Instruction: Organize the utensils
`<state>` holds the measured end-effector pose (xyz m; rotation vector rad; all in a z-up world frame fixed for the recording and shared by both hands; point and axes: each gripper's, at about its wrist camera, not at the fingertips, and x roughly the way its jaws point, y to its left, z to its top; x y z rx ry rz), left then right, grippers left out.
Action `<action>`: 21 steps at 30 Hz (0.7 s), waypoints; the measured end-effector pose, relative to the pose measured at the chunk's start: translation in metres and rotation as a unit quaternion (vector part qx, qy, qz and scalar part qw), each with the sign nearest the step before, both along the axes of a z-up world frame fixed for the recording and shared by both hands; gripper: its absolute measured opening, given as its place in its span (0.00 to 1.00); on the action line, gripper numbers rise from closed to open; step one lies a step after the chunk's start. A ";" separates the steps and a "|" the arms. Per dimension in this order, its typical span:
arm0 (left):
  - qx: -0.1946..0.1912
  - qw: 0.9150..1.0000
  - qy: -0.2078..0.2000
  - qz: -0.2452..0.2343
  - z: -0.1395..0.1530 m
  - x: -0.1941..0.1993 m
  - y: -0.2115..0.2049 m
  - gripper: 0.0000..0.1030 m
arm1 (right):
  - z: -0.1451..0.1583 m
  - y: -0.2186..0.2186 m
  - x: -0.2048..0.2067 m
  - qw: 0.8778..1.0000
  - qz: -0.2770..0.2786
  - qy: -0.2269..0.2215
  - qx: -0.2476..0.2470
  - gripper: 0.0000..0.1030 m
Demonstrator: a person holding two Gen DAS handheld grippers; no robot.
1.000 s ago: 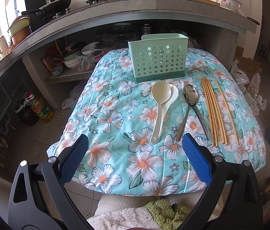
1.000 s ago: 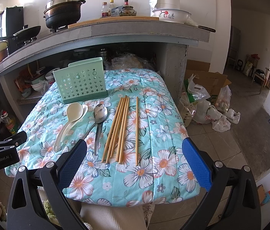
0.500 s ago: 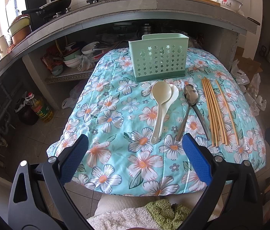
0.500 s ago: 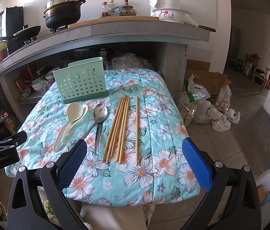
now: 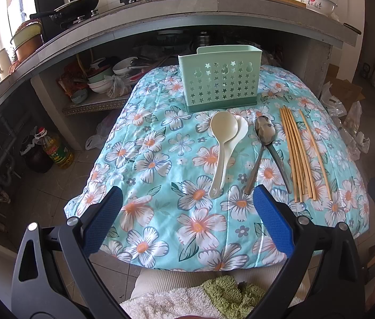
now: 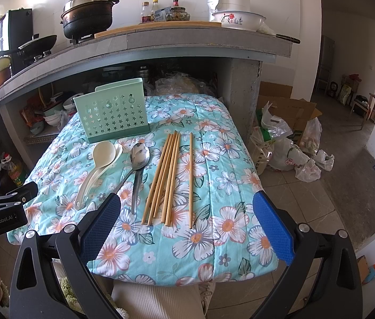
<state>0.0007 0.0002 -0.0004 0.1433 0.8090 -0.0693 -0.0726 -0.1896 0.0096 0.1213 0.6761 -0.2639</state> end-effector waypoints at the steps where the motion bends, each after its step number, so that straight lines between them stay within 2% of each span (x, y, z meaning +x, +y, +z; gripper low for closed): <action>1: 0.000 1.000 0.000 0.000 0.000 0.000 0.000 0.92 | 0.001 -0.001 0.000 1.000 0.000 0.000 0.000 0.94; 7: -0.001 1.000 0.002 0.003 0.000 0.000 0.001 0.92 | -0.002 0.001 0.000 1.000 -0.001 0.000 0.001 0.94; 11: -0.003 1.000 0.005 0.003 -0.010 0.002 0.008 0.92 | -0.004 0.002 0.002 1.000 -0.006 -0.006 0.001 0.94; 21: -0.004 1.000 0.025 -0.015 -0.010 0.015 0.032 0.92 | -0.003 0.009 0.025 0.999 -0.035 -0.011 -0.019 0.94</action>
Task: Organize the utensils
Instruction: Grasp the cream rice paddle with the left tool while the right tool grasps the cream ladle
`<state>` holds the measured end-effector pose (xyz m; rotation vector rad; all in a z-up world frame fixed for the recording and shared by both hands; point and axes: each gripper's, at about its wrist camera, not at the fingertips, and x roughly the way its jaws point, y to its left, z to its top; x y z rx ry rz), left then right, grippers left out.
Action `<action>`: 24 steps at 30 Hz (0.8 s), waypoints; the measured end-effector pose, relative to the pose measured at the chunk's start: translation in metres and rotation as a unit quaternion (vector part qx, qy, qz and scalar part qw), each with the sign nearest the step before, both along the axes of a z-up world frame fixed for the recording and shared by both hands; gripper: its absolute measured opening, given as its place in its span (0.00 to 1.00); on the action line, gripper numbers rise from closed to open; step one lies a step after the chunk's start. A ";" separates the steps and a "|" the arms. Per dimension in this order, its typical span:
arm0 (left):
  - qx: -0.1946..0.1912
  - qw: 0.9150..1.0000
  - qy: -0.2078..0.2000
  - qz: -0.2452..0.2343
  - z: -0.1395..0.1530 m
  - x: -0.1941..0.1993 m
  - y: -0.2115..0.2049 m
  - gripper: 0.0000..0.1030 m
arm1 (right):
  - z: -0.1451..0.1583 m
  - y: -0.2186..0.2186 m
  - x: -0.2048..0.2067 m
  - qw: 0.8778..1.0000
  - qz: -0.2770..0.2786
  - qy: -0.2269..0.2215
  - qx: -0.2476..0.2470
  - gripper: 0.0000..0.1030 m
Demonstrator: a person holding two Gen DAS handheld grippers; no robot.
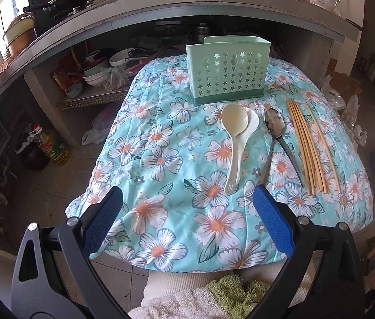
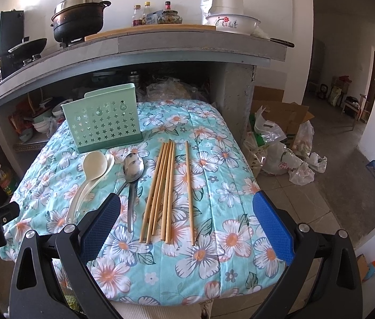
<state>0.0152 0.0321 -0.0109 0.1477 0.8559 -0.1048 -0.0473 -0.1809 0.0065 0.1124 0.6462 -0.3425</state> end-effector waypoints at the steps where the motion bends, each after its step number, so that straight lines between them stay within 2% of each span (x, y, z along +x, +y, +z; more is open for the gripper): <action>1: -0.002 1.000 0.000 -0.001 0.001 0.002 0.004 0.92 | 0.001 0.001 0.003 1.000 -0.004 0.000 -0.005 0.94; 8: -0.058 0.998 0.013 -0.037 -0.003 0.025 0.038 0.92 | 0.007 0.011 0.018 0.999 -0.011 0.007 -0.029 0.94; 11: -0.126 0.990 0.009 -0.069 -0.003 0.032 0.055 0.92 | 0.012 0.016 0.021 0.999 -0.006 0.003 -0.037 0.94; 13: -0.170 0.982 0.022 -0.081 -0.006 0.038 0.065 0.92 | 0.016 0.020 0.022 0.999 0.013 -0.003 -0.035 0.94; 16: -0.206 0.974 0.038 -0.088 -0.009 0.051 0.071 0.92 | 0.018 0.023 0.023 0.999 0.040 -0.020 -0.024 0.94; 18: -0.211 0.972 0.039 -0.091 -0.010 0.061 0.069 0.92 | 0.018 0.026 0.027 0.998 0.056 -0.022 -0.018 0.94; 20: -0.207 0.973 0.022 -0.095 -0.007 0.073 0.065 0.92 | 0.017 0.027 0.036 0.997 0.074 -0.020 -0.006 0.94; 24: -0.176 0.976 -0.004 -0.131 0.001 0.103 0.041 0.92 | 0.013 0.019 0.062 0.990 0.114 -0.029 0.074 0.94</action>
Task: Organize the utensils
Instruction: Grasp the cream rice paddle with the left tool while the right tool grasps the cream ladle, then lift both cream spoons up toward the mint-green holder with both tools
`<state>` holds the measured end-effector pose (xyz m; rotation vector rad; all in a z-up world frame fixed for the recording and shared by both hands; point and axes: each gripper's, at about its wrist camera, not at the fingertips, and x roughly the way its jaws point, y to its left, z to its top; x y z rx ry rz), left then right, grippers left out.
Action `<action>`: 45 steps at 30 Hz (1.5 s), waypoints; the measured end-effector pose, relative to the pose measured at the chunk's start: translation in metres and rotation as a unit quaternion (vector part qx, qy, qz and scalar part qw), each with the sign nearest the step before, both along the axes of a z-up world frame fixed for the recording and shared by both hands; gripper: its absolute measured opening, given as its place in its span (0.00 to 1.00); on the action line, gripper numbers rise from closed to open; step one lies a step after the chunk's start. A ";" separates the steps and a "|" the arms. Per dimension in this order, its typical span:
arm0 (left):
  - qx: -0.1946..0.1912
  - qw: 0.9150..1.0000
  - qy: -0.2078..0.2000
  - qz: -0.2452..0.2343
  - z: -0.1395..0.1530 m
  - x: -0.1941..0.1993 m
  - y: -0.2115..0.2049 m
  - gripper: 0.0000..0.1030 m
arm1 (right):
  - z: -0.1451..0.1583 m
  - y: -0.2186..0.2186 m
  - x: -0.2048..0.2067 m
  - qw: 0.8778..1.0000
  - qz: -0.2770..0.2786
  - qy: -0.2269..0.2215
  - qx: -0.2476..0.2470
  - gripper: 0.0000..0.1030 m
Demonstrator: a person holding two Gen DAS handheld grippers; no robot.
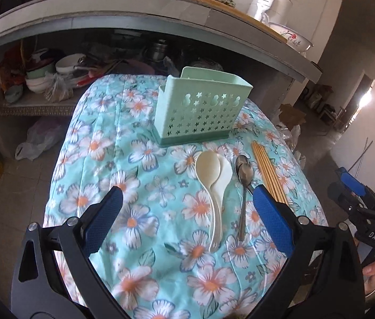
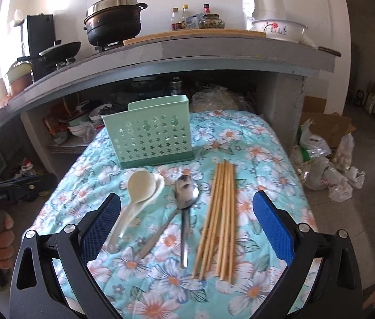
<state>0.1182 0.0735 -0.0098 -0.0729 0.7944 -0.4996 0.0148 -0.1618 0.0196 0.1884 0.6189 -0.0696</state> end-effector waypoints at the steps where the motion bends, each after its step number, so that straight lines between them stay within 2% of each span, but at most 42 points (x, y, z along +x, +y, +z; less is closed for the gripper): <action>1: 0.010 1.000 -0.004 -0.007 0.000 0.009 -0.008 0.92 | -0.003 -0.003 0.007 1.000 0.006 -0.001 0.020 0.92; 5: 0.036 0.998 0.009 -0.044 -0.014 0.045 -0.041 0.92 | -0.019 -0.017 0.034 0.996 0.010 0.020 0.085 0.72; 7: 0.044 0.997 0.023 -0.061 -0.027 0.063 -0.055 0.83 | -0.031 -0.029 0.045 0.990 0.013 0.040 0.135 0.66; 8: 0.046 0.996 0.038 -0.072 -0.035 0.072 -0.061 0.72 | -0.037 -0.036 0.050 0.986 0.013 0.050 0.156 0.63; 9: 0.046 0.994 0.057 -0.078 -0.044 0.082 -0.067 0.65 | -0.043 -0.041 0.054 0.983 0.012 0.059 0.173 0.62; 11: 0.033 0.992 0.092 -0.084 -0.059 0.099 -0.072 0.56 | -0.055 -0.048 0.060 0.977 0.011 0.074 0.199 0.60; 14: 0.015 0.987 0.127 -0.092 -0.078 0.119 -0.076 0.53 | -0.069 -0.053 0.067 0.970 0.015 0.087 0.226 0.59; 19: 0.018 0.982 0.163 -0.097 -0.101 0.143 -0.079 0.36 | -0.086 -0.055 0.077 0.961 0.022 0.107 0.252 0.59; 22: 0.011 0.980 0.172 -0.101 -0.106 0.149 -0.079 0.26 | -0.090 -0.054 0.080 0.960 0.024 0.114 0.253 0.59; 24: 0.002 0.979 0.175 -0.106 -0.107 0.149 -0.079 0.13 | -0.091 -0.055 0.083 0.960 0.025 0.116 0.253 0.59; 27: -0.013 0.979 0.175 -0.108 -0.104 0.145 -0.071 0.03 | -0.092 -0.055 0.086 0.959 0.030 0.121 0.254 0.57; 32: -0.028 0.981 0.164 -0.100 -0.091 0.134 -0.051 0.02 | -0.087 -0.051 0.100 0.958 0.050 0.124 0.252 0.52; 38: -0.009 0.989 0.135 -0.066 -0.079 0.113 -0.022 0.02 | -0.081 -0.032 0.135 0.962 0.100 0.134 0.217 0.44; 42: -0.018 0.990 0.139 -0.033 -0.078 0.104 0.004 0.02 | -0.089 -0.016 0.168 0.963 0.137 0.159 0.170 0.40; 45: -0.026 0.989 0.142 -0.009 -0.081 0.097 0.021 0.02 | -0.097 -0.003 0.190 0.959 0.172 0.183 0.133 0.37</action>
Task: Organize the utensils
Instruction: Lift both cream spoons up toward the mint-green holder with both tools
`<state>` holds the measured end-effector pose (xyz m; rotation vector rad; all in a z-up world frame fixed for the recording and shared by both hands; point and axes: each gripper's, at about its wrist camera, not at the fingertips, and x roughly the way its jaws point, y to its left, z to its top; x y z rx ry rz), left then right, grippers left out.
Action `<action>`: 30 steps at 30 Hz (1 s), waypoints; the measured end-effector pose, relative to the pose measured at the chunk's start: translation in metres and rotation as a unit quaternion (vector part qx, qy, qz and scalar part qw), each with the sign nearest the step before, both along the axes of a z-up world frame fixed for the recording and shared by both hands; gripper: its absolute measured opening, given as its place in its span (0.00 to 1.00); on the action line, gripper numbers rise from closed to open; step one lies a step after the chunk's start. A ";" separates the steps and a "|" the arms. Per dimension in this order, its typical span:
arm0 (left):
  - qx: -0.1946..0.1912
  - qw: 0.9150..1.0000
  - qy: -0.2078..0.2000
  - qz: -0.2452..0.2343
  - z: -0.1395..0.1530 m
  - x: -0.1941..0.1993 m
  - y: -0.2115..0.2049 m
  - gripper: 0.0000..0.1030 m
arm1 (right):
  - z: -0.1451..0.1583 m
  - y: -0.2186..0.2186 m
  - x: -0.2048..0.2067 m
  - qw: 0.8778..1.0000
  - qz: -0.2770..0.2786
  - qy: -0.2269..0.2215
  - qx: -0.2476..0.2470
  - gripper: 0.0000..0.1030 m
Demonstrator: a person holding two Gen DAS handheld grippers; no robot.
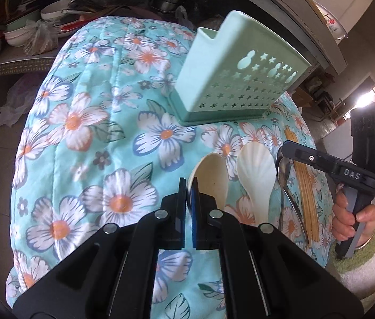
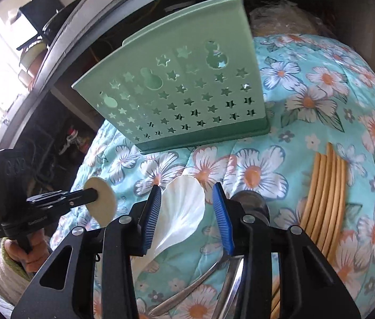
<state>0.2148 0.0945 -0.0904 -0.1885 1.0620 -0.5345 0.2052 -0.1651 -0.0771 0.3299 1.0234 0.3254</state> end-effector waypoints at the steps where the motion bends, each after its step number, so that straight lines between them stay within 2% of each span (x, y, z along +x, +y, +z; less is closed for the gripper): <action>1: -0.001 1.000 0.002 0.007 -0.001 -0.002 0.005 0.02 | -0.003 0.003 0.005 1.000 0.011 0.006 -0.010 0.37; 4: -0.006 1.000 0.007 0.027 -0.005 -0.007 0.017 0.02 | -0.014 0.013 0.020 0.998 0.044 0.030 -0.036 0.32; 8: -0.010 0.999 0.006 0.045 -0.006 -0.013 0.027 0.02 | -0.026 0.020 0.025 0.995 0.061 0.055 -0.062 0.17; 12: -0.004 0.999 -0.007 0.053 0.001 -0.017 0.033 0.02 | -0.017 0.020 0.016 0.995 0.055 0.047 -0.064 0.11; 16: -0.007 0.998 -0.030 0.058 0.020 -0.017 0.035 0.02 | 0.000 0.020 0.002 0.996 0.048 0.025 -0.073 0.06; 24: -0.025 0.992 -0.107 0.067 0.092 -0.011 0.029 0.02 | 0.071 0.005 -0.019 0.994 0.022 -0.045 -0.093 0.03; 27: -0.036 0.984 -0.153 0.080 0.133 -0.005 0.028 0.02 | 0.111 -0.006 -0.026 0.990 0.010 -0.091 -0.107 0.03; 30: -0.047 0.972 -0.201 0.110 0.176 0.006 0.029 0.02 | 0.156 -0.021 -0.032 0.982 -0.008 -0.151 -0.113 0.03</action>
